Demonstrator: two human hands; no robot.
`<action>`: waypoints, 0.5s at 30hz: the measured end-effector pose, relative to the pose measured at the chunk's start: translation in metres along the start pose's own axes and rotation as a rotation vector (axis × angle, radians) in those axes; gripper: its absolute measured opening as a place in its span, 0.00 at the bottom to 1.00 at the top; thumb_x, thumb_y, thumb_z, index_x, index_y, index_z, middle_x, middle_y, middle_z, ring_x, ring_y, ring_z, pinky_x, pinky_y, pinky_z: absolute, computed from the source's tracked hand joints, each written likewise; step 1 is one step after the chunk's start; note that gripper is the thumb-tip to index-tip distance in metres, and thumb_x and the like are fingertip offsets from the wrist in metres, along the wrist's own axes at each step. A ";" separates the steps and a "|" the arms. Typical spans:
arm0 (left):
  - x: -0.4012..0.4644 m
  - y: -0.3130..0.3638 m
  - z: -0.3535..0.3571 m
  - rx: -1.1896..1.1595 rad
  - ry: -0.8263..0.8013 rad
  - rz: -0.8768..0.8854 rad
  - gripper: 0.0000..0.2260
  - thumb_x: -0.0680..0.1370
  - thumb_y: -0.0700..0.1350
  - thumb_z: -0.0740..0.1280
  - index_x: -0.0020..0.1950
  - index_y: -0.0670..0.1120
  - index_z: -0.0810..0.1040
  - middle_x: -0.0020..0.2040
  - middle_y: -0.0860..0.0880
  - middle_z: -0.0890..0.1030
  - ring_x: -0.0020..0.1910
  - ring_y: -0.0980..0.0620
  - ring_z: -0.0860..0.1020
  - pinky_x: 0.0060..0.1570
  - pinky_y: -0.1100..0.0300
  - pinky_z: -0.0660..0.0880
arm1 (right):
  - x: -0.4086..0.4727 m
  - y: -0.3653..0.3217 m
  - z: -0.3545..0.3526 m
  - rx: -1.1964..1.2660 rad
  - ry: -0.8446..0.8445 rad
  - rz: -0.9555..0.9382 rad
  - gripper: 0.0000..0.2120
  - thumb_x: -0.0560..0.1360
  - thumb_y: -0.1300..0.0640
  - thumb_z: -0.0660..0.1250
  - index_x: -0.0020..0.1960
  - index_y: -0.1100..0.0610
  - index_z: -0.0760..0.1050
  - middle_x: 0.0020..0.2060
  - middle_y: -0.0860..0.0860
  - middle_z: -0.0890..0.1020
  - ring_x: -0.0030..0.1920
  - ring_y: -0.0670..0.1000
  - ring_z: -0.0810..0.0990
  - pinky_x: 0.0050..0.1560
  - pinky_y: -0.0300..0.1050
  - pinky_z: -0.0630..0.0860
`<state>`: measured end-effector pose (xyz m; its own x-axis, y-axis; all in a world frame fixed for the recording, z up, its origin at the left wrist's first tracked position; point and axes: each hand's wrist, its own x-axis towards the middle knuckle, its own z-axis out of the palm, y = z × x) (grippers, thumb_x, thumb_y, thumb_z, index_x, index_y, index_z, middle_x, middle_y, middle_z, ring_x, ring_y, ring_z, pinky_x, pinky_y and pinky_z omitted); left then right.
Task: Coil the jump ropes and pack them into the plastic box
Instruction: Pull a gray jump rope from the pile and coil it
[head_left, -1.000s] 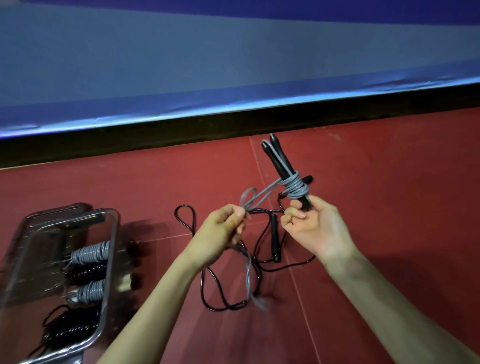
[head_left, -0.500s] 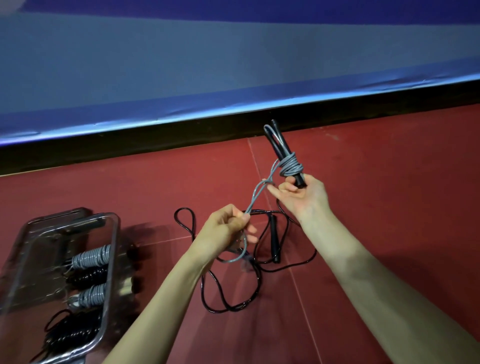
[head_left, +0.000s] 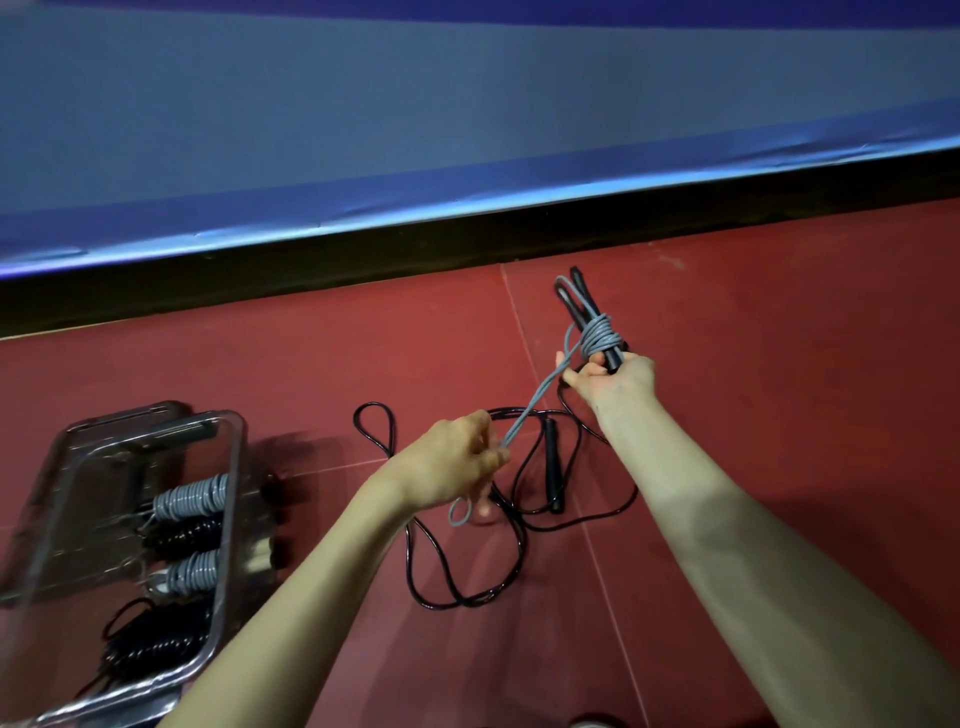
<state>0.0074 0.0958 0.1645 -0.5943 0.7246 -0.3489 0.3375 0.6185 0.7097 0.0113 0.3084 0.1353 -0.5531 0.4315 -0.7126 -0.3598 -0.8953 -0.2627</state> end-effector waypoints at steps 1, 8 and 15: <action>-0.001 -0.003 0.002 0.062 0.016 0.014 0.07 0.81 0.46 0.61 0.46 0.44 0.69 0.31 0.46 0.82 0.31 0.54 0.80 0.42 0.59 0.74 | 0.003 -0.004 0.000 0.009 -0.002 -0.020 0.16 0.78 0.63 0.45 0.35 0.58 0.64 0.29 0.51 0.64 0.22 0.47 0.56 0.55 0.58 0.74; -0.003 -0.047 0.008 0.098 0.047 -0.004 0.09 0.82 0.48 0.60 0.42 0.53 0.71 0.31 0.53 0.76 0.31 0.52 0.73 0.39 0.57 0.72 | 0.005 -0.025 -0.006 -0.011 -0.058 -0.070 0.11 0.68 0.68 0.46 0.35 0.58 0.63 0.26 0.52 0.63 0.17 0.47 0.55 0.36 0.42 0.70; 0.004 -0.085 -0.018 0.165 0.148 -0.045 0.11 0.83 0.47 0.58 0.55 0.42 0.76 0.45 0.45 0.80 0.45 0.46 0.77 0.44 0.63 0.69 | -0.003 -0.016 -0.007 -0.176 -0.121 -0.033 0.14 0.76 0.65 0.47 0.34 0.57 0.63 0.22 0.52 0.64 0.18 0.47 0.54 0.33 0.41 0.65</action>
<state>-0.0368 0.0407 0.1137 -0.7078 0.6503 -0.2758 0.4159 0.6993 0.5814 0.0241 0.3204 0.1373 -0.6330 0.4612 -0.6218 -0.2478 -0.8816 -0.4017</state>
